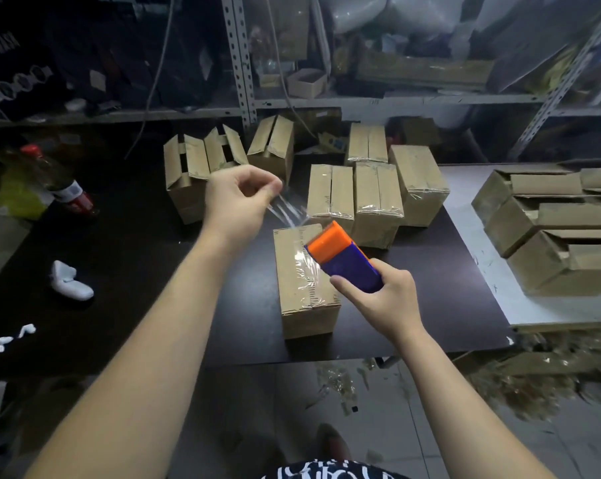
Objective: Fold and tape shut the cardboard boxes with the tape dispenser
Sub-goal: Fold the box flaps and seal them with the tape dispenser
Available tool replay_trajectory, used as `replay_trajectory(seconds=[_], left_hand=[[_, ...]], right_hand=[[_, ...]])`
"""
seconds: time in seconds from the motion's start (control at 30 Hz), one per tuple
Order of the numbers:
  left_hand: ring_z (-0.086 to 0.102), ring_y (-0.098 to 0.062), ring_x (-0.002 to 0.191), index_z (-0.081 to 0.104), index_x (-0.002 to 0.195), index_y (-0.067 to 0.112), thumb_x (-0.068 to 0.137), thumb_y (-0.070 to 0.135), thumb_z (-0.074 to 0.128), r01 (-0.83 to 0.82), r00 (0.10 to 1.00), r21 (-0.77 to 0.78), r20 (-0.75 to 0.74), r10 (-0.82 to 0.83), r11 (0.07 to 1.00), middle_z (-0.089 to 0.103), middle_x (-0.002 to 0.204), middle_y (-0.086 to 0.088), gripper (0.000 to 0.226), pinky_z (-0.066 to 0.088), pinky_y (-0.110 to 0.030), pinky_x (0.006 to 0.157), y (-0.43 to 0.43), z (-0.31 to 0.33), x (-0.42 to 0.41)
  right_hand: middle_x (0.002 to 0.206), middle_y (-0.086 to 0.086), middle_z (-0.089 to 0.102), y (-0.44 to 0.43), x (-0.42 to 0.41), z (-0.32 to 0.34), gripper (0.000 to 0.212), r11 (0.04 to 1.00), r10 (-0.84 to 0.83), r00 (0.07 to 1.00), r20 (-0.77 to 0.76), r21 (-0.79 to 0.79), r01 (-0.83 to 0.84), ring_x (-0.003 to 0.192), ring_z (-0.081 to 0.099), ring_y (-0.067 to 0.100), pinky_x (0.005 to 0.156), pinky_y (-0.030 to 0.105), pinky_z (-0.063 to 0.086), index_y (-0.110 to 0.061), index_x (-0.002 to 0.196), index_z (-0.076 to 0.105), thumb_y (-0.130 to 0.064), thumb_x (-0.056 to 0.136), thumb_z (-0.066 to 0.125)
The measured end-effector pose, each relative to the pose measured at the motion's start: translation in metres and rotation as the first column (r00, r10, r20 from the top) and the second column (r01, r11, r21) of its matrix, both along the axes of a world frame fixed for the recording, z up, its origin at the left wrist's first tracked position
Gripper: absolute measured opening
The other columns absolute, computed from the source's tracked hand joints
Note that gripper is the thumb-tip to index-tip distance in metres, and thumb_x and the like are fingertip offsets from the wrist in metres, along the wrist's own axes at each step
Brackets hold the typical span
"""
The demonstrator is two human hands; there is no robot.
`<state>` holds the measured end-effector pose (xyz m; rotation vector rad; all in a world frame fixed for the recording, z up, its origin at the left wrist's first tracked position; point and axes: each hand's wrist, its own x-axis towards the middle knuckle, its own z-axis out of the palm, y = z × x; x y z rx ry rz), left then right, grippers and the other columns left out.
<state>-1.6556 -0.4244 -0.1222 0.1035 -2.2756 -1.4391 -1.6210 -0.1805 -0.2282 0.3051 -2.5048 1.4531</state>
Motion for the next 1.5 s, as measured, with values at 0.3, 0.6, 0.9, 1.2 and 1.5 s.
replay_trajectory(seconds=[0.3,0.6,0.9,1.2,1.5], left_hand=[[0.069,-0.003,0.080,0.078,0.095,0.017,0.094,0.014,0.075,0.031,0.999,-0.077,-0.031,-0.034,0.997,0.074,0.086,0.008,0.005,0.054,-0.012,0.070,0.007,0.007,-0.004],[0.062,0.012,0.076,0.075,0.097,0.019,0.096,0.016,0.072,-0.019,0.999,-0.166,-0.046,0.011,0.986,0.067,0.086,0.015,0.004,0.046,-0.005,0.069,-0.004,0.015,-0.014],[0.065,0.007,0.078,0.076,0.093,0.021,0.096,0.016,0.073,-0.043,0.999,0.005,0.024,0.042,0.999,0.071,0.086,0.010,0.007,0.050,-0.007,0.068,-0.007,0.012,-0.012],[0.066,-0.002,0.077,0.077,0.093,0.020,0.095,0.015,0.074,-0.027,0.998,0.086,0.059,0.022,0.996,0.073,0.086,0.005,0.006,0.055,-0.014,0.072,-0.005,0.004,-0.011],[0.068,-0.006,0.078,0.075,0.086,0.028,0.093,0.015,0.076,0.021,1.000,0.082,0.002,-0.022,0.996,0.074,0.083,0.006,0.016,0.058,-0.023,0.075,0.002,-0.002,-0.006]], right_hand=[[0.065,-0.012,0.064,0.018,0.000,-0.008,0.022,0.996,0.075,0.986,0.149,-0.064,-0.066,0.059,0.053,0.006,0.057,0.015,0.040,-0.031,0.081,0.068,-0.039,0.079,0.089],[0.066,-0.021,0.063,0.003,0.001,-0.005,0.021,0.990,0.111,0.993,0.044,-0.097,-0.106,0.060,0.055,0.005,0.057,0.010,0.038,-0.029,0.084,0.066,-0.036,0.082,0.086],[0.069,-0.018,0.059,-0.002,-0.003,-0.019,0.039,0.999,0.048,0.990,-0.132,0.008,-0.048,0.062,0.057,0.009,0.057,0.011,0.038,-0.021,0.087,0.064,-0.056,0.078,0.078],[0.074,-0.007,0.063,0.001,-0.005,-0.040,0.054,0.981,-0.037,0.953,-0.300,0.171,0.092,0.059,0.050,0.007,0.058,0.009,0.039,-0.012,0.094,0.066,-0.064,0.082,0.071],[0.074,-0.008,0.061,0.004,-0.006,-0.050,0.053,0.985,-0.050,0.961,-0.272,0.144,0.092,0.059,0.055,0.014,0.056,0.020,0.044,-0.014,0.094,0.066,-0.065,0.083,0.070]])
